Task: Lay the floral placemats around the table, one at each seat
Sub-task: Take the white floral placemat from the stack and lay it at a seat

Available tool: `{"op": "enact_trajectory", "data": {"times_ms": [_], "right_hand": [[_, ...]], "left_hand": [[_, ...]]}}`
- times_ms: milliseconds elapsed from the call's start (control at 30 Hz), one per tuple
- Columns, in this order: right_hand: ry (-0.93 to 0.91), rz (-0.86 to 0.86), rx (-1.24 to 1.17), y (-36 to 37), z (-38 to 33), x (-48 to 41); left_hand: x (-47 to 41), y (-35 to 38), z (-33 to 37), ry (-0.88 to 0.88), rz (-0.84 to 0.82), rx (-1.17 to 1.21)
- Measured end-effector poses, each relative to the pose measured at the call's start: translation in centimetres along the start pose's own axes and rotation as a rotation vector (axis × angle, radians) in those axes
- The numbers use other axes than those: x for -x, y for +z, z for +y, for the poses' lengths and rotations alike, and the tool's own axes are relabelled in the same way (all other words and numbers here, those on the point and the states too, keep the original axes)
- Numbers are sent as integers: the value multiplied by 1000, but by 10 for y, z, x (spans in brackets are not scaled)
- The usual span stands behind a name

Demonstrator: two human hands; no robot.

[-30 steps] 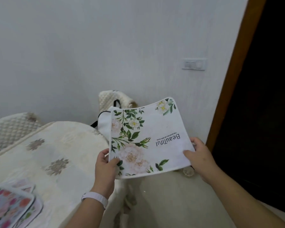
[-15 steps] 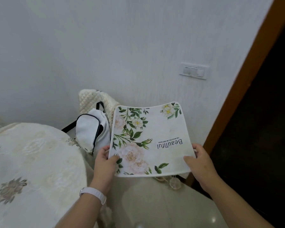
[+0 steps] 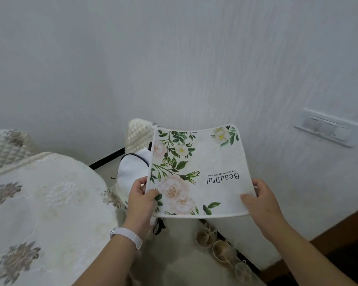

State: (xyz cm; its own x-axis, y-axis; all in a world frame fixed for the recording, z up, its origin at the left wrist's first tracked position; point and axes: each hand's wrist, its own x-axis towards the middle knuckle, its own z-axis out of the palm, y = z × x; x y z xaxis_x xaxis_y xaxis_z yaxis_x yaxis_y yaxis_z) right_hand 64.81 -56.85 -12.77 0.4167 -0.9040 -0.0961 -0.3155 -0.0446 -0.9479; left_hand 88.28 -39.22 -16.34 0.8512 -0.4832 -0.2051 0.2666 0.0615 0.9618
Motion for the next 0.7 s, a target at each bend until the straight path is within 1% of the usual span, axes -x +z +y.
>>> {"op": "enact_trajectory", "data": {"times_ms": [100, 367, 500, 567, 700], "right_hand": [[-33, -64, 8, 25, -11, -38], [-64, -357, -17, 122, -25, -142], [-69, -502, -33, 165, -32, -199], [-60, -590, -25, 183, -39, -226], [-99, -762, -8, 227, -52, -268]], "left_hand": [[-20, -9, 6, 3, 75, 7], [-77, -42, 14, 16, 337, -28], [-105, -42, 16, 16, 518, -27], [-116, -39, 20, 19, 584, -16], [-131, -39, 29, 9, 744, -30]]}}
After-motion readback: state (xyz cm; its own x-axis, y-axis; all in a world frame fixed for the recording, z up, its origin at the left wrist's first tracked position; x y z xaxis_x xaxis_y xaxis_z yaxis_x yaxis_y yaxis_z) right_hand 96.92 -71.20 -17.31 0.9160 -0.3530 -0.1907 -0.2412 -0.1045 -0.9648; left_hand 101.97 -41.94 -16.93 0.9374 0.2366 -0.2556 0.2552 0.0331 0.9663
